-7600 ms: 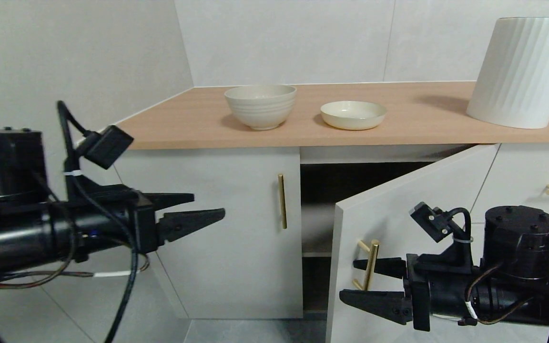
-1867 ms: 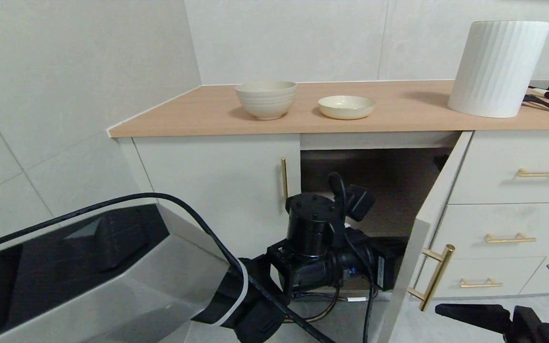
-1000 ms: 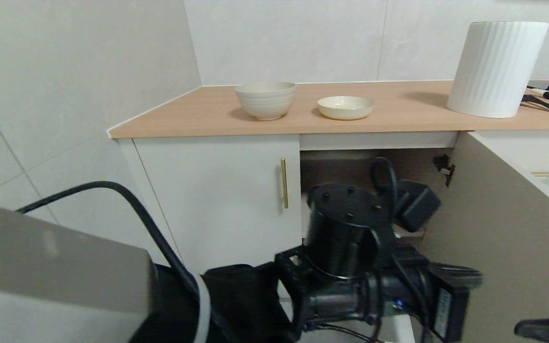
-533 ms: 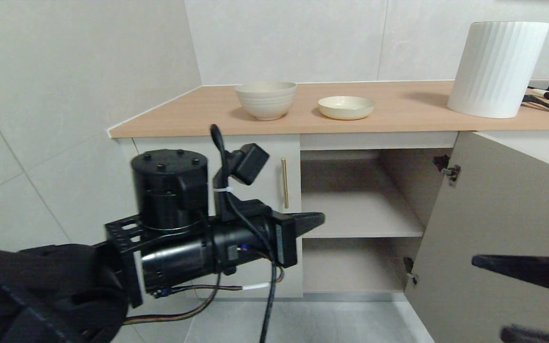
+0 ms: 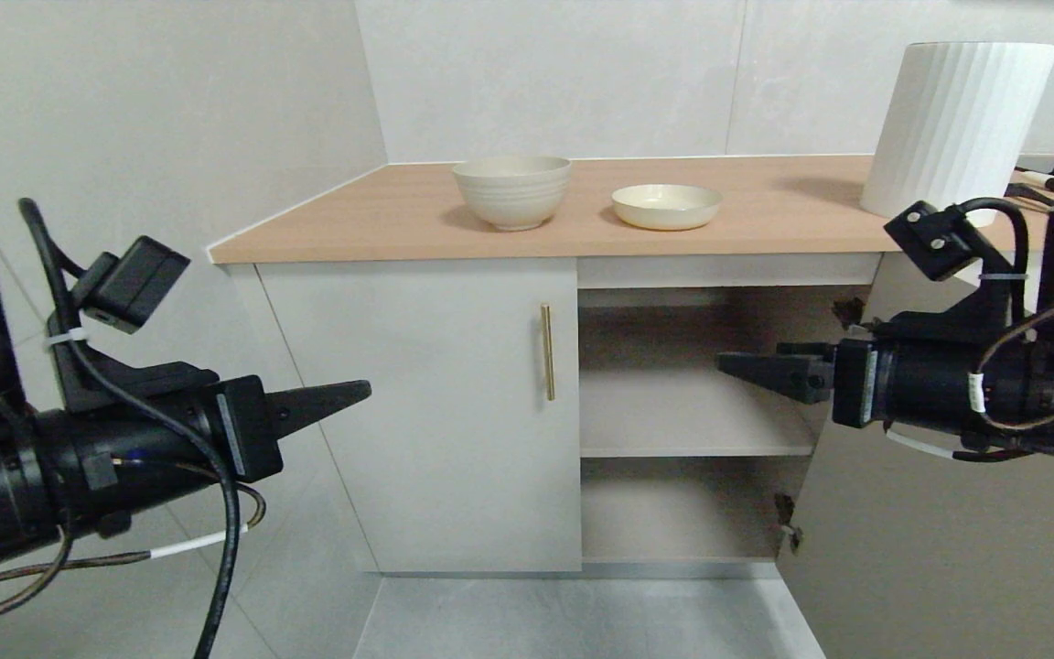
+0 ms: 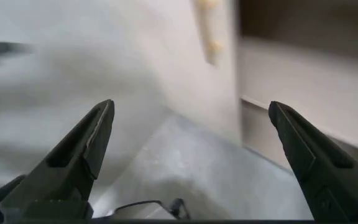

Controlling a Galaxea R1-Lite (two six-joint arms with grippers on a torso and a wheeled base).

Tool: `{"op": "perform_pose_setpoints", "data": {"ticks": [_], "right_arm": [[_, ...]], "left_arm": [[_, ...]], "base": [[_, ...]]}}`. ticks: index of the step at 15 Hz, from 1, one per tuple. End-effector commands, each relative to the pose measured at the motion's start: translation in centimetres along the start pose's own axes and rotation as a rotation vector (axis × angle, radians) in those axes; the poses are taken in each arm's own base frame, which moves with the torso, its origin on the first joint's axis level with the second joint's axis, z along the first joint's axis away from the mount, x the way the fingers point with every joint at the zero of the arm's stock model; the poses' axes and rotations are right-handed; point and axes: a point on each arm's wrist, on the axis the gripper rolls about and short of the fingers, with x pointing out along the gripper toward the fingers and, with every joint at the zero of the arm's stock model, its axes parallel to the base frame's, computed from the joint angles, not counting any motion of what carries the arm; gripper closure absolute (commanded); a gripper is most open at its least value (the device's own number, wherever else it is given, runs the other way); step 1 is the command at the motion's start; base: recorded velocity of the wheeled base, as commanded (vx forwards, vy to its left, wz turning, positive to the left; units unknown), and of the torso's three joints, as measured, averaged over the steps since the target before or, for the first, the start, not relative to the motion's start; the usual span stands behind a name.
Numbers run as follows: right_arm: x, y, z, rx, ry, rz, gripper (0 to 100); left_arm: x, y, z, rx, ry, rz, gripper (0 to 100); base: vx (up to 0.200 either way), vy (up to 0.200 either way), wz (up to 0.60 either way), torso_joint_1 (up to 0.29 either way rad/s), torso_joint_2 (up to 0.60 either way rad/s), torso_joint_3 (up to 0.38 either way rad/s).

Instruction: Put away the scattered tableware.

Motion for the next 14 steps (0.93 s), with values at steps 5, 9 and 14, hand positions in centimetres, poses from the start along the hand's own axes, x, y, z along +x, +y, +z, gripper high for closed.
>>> {"op": "perform_pose_setpoints", "data": {"ticks": [5,9,14], "right_arm": [[1.0,-0.6,0.0,0.006,-0.001,-0.085,0],[0.9,-0.6,0.1,0.003,-0.005,-0.086,0],[-0.6,0.0,0.4,0.007,0.027,-0.079,0]], "left_arm": [[-1.4,0.4,1.3,0.010,-0.097,0.030,0],[-1.4,0.4,1.3,0.011,-0.099,0.027,0],[-1.4,0.5,1.4,0.011,-0.100,0.032,0]], "base": [[0.000,0.000,0.00,0.000,0.00,0.000],[0.000,0.000,0.00,0.000,0.00,0.000],[0.120,0.000,0.00,0.000,0.00,0.001]]}}
